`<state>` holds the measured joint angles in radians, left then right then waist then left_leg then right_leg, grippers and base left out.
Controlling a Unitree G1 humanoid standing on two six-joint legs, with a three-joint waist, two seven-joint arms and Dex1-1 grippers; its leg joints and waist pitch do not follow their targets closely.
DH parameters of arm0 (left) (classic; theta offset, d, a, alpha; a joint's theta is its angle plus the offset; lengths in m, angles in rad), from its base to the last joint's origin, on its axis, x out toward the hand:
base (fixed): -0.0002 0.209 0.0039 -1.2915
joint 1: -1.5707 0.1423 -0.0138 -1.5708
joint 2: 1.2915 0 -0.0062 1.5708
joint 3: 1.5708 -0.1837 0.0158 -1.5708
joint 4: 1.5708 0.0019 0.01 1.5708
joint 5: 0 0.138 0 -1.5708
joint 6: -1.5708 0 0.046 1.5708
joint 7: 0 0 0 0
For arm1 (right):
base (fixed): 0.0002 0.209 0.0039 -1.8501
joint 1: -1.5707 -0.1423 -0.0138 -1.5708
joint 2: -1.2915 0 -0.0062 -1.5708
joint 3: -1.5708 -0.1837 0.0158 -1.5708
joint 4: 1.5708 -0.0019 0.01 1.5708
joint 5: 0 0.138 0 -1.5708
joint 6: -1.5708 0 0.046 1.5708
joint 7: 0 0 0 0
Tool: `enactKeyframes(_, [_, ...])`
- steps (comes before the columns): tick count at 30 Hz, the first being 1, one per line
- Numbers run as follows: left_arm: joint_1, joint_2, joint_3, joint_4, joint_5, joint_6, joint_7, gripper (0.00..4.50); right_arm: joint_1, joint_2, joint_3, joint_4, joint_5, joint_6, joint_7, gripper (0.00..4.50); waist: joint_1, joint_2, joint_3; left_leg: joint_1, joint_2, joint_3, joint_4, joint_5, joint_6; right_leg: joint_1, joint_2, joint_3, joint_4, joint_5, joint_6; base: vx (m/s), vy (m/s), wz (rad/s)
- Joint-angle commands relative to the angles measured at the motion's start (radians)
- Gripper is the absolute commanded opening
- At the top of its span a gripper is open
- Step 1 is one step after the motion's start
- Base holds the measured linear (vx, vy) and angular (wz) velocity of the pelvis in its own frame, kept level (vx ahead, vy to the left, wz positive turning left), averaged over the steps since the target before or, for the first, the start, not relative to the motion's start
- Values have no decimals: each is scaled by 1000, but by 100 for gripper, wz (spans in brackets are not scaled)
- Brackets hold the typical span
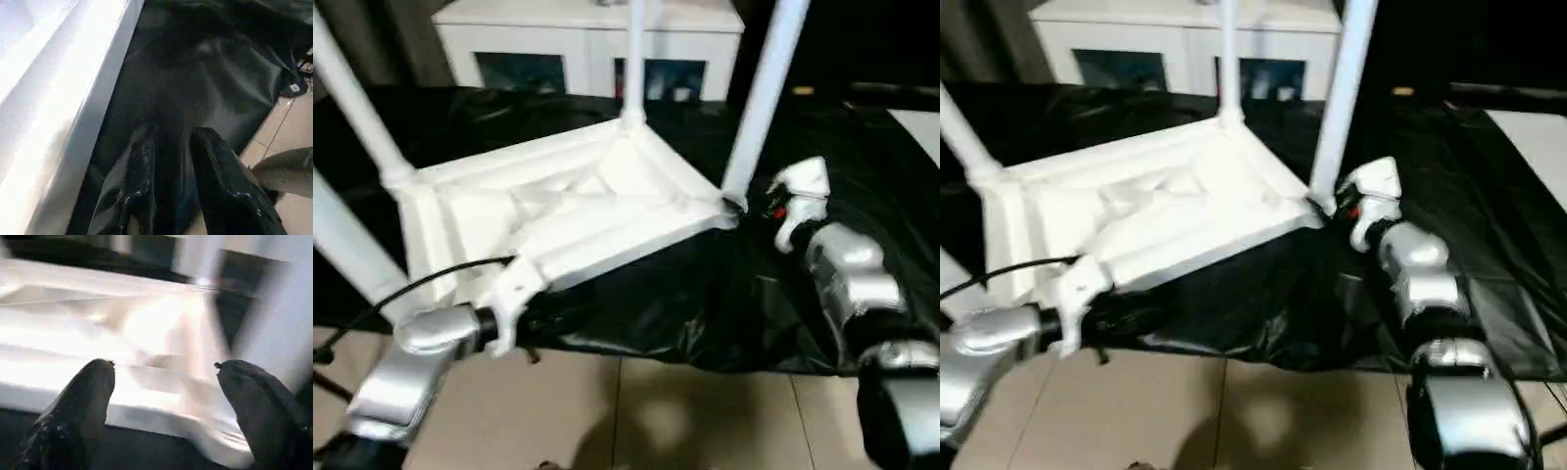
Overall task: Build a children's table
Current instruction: Rotate table base
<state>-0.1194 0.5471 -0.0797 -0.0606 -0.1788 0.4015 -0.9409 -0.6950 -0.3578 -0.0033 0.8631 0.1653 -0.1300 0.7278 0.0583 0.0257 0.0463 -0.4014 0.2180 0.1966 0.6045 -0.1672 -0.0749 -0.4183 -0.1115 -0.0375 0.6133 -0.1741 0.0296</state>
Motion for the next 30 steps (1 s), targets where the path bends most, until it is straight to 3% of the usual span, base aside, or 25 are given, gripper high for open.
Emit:
enactKeyframes(1, [41,53,-3,-62,-38,65,-60,134,16,2,28,-35,1,0,88,382,2,-1,-68,32,4,4,-72,-264,63,37,2,8,-56,-176,-263,0,0,0])
enactKeyframes(3, [67,72,-6,-87,-54,90,-74,134,3,14,28,-10,-12,-10,99,382,0,-3,-65,28,4,3,-76,-275,56,39,2,8,-58,-193,-256,0,0,0])
enactKeyframes(8, [133,85,38,-143,-85,123,-53,134,-116,60,24,138,-53,-50,17,382,-6,1,-62,32,3,1,-80,-328,17,31,-4,11,-64,-260,-253,0,0,0])
enactKeyframes(9, [147,88,53,-154,-95,136,-49,134,-139,66,28,163,-61,-56,3,382,-7,-16,-61,30,2,1,-81,-342,13,33,-4,10,-67,-291,-239,0,0,0])
enactKeyframes(12, [198,112,96,-188,-122,158,-44,134,-204,78,35,242,-83,-64,-49,382,-7,-8,-56,30,4,-3,-85,-371,-3,27,-6,10,-70,-345,-215,0,0,0])
enactKeyframes(13, [223,122,120,-197,-126,162,-42,134,-232,80,34,270,-91,-63,-80,382,-7,-11,-56,35,5,-2,-84,-387,-10,22,-5,12,-70,-352,-208,0,0,0])
enactKeyframes(15, [266,140,165,-209,-135,165,-40,134,-275,80,23,311,-100,-57,-133,382,-7,-22,-56,31,4,-3,-85,-385,-10,26,-5,12,-69,-352,-204,0,0,0])
enactKeyframes(17, [319,156,232,-209,-146,150,-39,134,-323,72,6,357,-111,-44,-201,382,-7,-17,-55,33,5,-4,-86,-385,-20,22,-3,11,-67,-340,-203,0,0,0])
enactKeyframes(19, [337,159,261,-201,-152,141,-42,134,-334,66,5,368,-118,-39,-224,382,-3,-19,-55,42,6,-1,-85,-403,-23,15,3,13,-68,-316,-197,0,0,0])
enactKeyframes(20, [365,160,306,-190,-164,132,-48,134,-348,54,1,388,-131,-32,-271,382,0,-25,-54,36,5,-2,-86,-397,-21,19,2,13,-64,-302,-200,0,0,0])
enactKeyframes(25, [421,179,388,-171,-191,112,-69,134,-364,18,-7,429,-148,-20,-374,382,3,-24,-56,40,3,0,-86,-396,-24,17,7,14,-63,-262,-193,0,0,0])
enactKeyframes(28, [444,185,432,-170,-221,118,-81,134,-362,-21,-16,459,-167,-17,-486,382,14,-14,-58,45,3,2,-83,-391,-34,15,8,14,-59,-230,-195,0,0,0])
enactKeyframes(30, [448,186,436,-171,-225,117,-81,134,-361,-26,-17,464,-171,-18,-499,382,19,-18,-56,45,2,5,-83,-398,-38,14,10,14,-61,-231,-193,0,0,0])
